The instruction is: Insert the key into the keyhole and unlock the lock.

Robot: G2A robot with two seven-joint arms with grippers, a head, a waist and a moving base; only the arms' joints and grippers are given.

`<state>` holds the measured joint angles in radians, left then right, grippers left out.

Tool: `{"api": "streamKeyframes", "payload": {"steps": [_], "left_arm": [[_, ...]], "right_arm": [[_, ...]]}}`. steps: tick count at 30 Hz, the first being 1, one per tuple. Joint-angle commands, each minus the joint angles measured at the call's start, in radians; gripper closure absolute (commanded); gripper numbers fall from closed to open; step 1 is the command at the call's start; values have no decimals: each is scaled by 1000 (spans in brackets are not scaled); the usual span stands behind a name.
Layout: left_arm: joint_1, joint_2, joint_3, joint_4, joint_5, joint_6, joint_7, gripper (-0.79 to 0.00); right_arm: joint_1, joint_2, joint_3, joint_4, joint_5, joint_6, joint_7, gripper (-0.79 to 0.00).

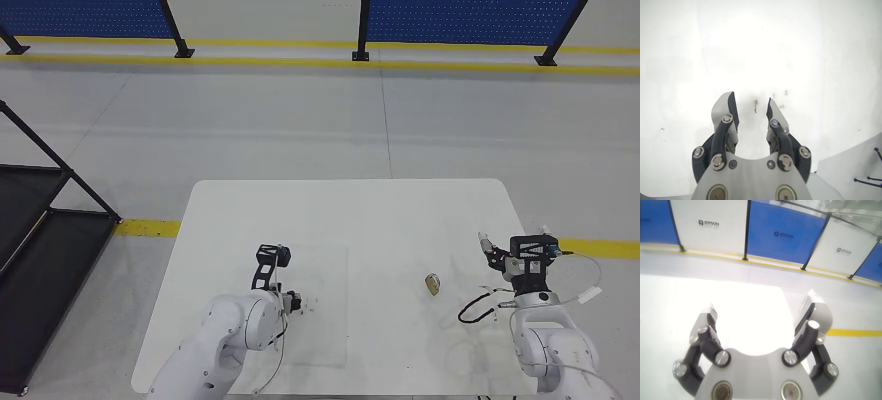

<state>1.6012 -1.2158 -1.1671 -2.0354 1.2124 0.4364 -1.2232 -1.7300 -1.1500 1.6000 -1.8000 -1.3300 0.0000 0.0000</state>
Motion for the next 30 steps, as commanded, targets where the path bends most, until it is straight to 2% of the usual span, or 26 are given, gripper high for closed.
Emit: {"api": "streamKeyframes", "payload": {"steps": [1,17,19,20,21,22,30], "left_arm": [[-1,-1,0,1,-4,1,-4,-336],[-4,-4,-8,13,-23,-4,-16,-237],[-5,-4,-7,14,-22,-6,-16,-191],[-5,-5,-6,15,-22,-6,-16,-142],[-5,-5,-6,15,-22,-5,-18,-28],[-5,-5,-5,14,-22,-4,-19,0],[8,-5,-7,-22,3,8,-19,0]], "right_arm": [[0,0,0,0,0,0,0,-785],[0,0,0,0,0,0,0,-785],[0,0,0,0,0,0,0,-785],[0,0,0,0,0,0,0,-785],[0,0,0,0,0,0,0,-785],[0,0,0,0,0,0,0,-785],[0,0,0,0,0,0,0,-785]]}}
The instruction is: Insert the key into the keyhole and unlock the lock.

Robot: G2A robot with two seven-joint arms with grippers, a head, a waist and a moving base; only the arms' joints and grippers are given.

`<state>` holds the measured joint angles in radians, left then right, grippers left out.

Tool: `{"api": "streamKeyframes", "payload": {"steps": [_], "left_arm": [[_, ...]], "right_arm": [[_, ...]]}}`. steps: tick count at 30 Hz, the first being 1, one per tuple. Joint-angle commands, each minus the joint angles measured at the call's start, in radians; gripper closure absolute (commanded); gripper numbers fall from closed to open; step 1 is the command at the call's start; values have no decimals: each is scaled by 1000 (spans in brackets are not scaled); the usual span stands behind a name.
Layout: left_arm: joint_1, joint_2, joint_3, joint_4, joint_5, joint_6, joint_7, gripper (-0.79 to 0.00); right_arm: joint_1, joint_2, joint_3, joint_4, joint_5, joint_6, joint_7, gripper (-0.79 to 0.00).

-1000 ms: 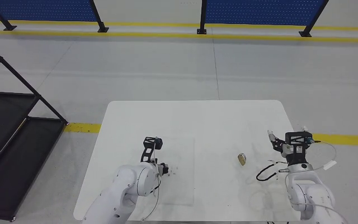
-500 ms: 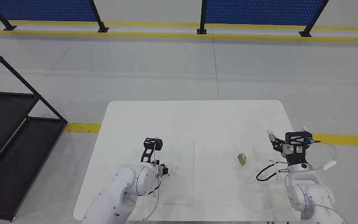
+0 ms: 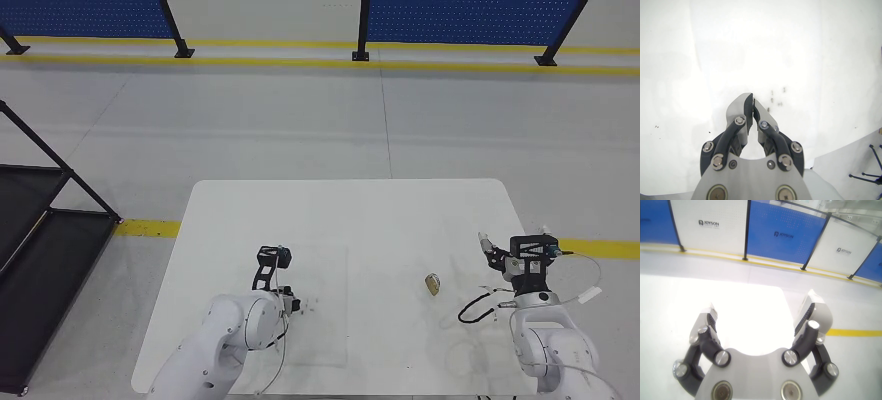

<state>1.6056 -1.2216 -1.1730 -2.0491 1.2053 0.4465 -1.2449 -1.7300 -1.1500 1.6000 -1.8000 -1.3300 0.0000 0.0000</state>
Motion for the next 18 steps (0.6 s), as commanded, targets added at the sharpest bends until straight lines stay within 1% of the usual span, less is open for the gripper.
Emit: {"api": "streamKeyframes", "payload": {"steps": [1,5,9,18], "left_arm": [[7,1,-2,-14,17,-5,6,0],[33,6,1,-55,87,-31,23,0],[51,8,5,-73,135,-43,10,0],[46,6,18,-51,239,-41,-37,0]], "right_arm": [[0,0,0,0,0,0,0,-785],[0,0,0,0,0,0,0,-785],[0,0,0,0,0,0,0,-785],[0,0,0,0,0,0,0,-785]]}}
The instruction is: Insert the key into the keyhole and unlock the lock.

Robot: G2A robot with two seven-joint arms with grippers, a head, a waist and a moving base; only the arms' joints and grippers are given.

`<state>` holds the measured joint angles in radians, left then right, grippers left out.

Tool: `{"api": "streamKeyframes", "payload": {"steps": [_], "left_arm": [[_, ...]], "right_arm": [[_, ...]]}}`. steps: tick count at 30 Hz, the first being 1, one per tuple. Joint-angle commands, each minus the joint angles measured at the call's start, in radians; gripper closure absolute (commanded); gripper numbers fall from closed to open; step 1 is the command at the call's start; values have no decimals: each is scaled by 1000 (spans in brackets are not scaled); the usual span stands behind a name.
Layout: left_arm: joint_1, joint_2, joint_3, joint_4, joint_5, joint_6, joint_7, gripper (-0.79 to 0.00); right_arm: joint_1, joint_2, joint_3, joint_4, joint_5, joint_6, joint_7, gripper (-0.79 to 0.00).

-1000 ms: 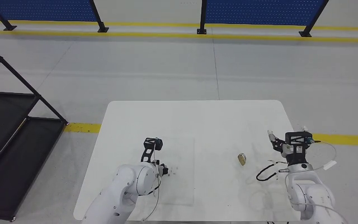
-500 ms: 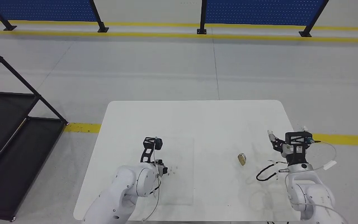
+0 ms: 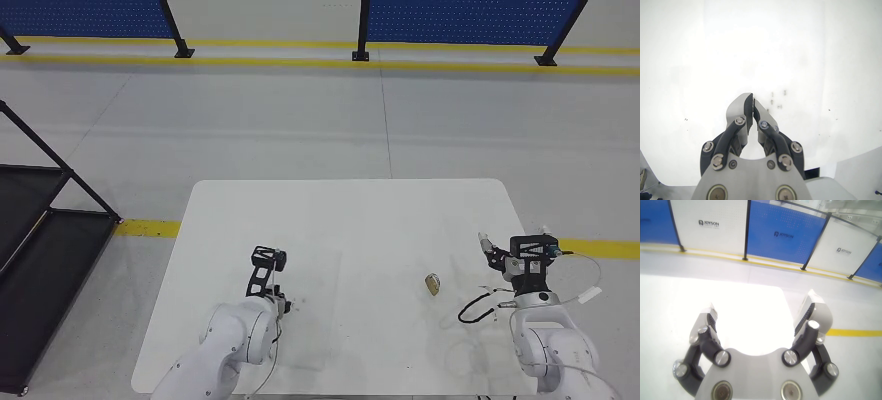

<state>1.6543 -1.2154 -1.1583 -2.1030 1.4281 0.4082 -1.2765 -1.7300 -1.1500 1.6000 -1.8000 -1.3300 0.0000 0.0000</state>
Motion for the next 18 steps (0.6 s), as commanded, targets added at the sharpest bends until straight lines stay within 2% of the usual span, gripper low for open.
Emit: {"api": "streamKeyframes", "payload": {"steps": [1,7,10,15,18], "left_arm": [[-4,-1,6,3,24,-6,-6,0],[-2,-7,-12,-34,-23,7,27,0],[13,-10,-56,-89,-139,10,50,0],[49,-14,-194,-162,-425,3,132,0],[73,-16,-330,-159,-696,-33,162,0]], "right_arm": [[0,0,0,0,0,0,0,-785],[0,0,0,0,0,0,0,-785],[0,0,0,0,0,0,0,-785],[0,0,0,0,0,0,0,-785],[0,0,0,0,0,0,0,-785]]}}
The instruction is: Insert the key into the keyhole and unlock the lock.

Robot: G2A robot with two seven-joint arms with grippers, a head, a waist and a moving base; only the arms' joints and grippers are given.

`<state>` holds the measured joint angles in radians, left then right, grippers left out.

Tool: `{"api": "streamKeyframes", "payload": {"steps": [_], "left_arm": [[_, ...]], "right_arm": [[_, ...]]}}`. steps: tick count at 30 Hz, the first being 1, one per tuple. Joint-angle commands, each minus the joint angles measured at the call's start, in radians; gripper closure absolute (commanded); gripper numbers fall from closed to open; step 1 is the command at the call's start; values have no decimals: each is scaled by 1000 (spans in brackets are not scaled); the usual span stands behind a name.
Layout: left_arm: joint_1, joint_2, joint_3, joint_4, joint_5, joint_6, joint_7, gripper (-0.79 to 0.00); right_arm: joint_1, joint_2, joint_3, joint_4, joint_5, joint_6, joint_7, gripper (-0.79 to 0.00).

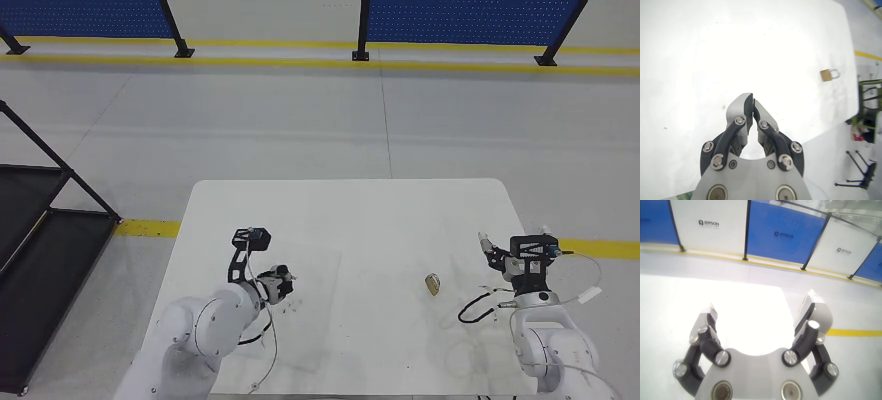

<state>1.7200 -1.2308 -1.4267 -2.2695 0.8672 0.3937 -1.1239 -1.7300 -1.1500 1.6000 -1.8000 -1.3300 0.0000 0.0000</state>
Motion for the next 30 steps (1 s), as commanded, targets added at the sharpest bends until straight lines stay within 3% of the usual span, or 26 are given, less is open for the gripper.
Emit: {"api": "streamKeyframes", "payload": {"steps": [1,6,11,14,19,23,26,30], "left_arm": [[14,-1,-105,15,-226,-47,10,0],[43,7,-303,110,-546,-150,-58,0],[34,13,-416,296,-894,-266,-175,0],[6,22,-458,389,-1014,-302,-253,0],[-62,38,-487,526,-1132,-317,-365,0],[-139,57,-463,635,-1196,-326,-412,0],[-169,73,-427,672,-1242,-345,-412,0],[-169,73,-427,672,-1242,-345,-412,0]], "right_arm": [[0,0,0,0,0,0,0,-785],[0,0,0,0,0,0,0,-785],[0,0,0,0,0,0,0,-785],[0,0,0,0,0,0,0,-785],[0,0,0,0,0,0,0,-785],[0,0,0,0,0,0,0,-785],[0,0,0,0,0,0,0,-785],[0,0,0,0,0,0,0,-785]]}}
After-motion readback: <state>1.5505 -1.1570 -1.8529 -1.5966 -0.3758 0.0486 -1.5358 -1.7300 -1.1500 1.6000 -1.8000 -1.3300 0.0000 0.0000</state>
